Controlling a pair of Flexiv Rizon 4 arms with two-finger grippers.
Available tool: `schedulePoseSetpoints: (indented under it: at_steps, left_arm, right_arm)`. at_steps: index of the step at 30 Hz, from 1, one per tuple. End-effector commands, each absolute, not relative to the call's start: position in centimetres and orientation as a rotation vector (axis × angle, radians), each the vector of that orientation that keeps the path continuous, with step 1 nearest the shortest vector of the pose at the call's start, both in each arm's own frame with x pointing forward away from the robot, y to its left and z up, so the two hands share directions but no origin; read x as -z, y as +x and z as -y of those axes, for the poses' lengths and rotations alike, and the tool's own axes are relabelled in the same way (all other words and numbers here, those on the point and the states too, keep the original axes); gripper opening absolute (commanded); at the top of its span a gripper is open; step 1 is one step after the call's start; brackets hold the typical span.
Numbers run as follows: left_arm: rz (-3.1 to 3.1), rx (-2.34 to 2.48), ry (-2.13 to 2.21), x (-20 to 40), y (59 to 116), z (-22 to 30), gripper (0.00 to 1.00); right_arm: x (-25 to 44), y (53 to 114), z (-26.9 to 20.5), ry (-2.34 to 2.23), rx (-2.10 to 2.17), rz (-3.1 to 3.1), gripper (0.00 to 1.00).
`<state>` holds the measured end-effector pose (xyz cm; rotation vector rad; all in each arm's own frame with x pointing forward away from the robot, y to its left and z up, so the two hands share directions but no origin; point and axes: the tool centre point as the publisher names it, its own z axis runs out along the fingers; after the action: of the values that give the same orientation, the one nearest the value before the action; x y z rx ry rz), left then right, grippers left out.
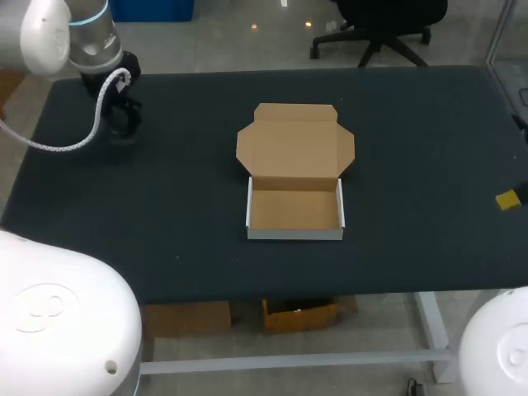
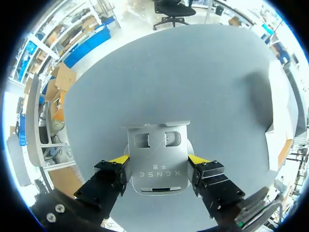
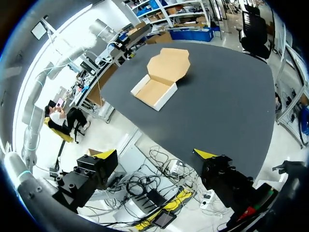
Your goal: Assemble the packaging by folding the flat box into shape, placing the metal phone stand inside, and closing the box properly
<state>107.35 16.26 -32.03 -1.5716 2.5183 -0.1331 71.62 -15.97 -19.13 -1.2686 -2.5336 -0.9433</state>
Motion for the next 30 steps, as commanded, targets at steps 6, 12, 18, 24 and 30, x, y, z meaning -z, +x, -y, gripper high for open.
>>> schedulePoseSetpoints:
  at_steps: [6, 12, 18, 24, 30]
  left_arm:
    - [-2.550, 0.115, -1.500, 30.4, 104.8, -13.9, 0.00]
    - [-2.575, 0.106, -1.454, 30.0, 103.7, -12.7, 0.00]
    - [-2.608, 0.110, -1.393, 28.9, 102.5, -11.8, 0.00]
    - [-2.659, 0.117, -1.280, 28.2, 100.7, -10.2, 0.00]
    - [-2.673, 0.114, -1.250, 28.3, 99.8, -9.1, 0.00]
  right_arm:
    - [18.3, 72.5, 15.6, -1.011, 0.980, 2.746, 1.00]
    - [18.5, 72.2, 14.6, -0.893, 0.923, 2.762, 1.00]
    - [18.5, 72.2, 14.6, -0.893, 0.923, 2.762, 1.00]
    - [18.5, 72.2, 14.6, -0.893, 0.923, 2.762, 1.00]
    - [18.6, 72.4, 14.4, -0.869, 0.917, 2.789, 1.00]
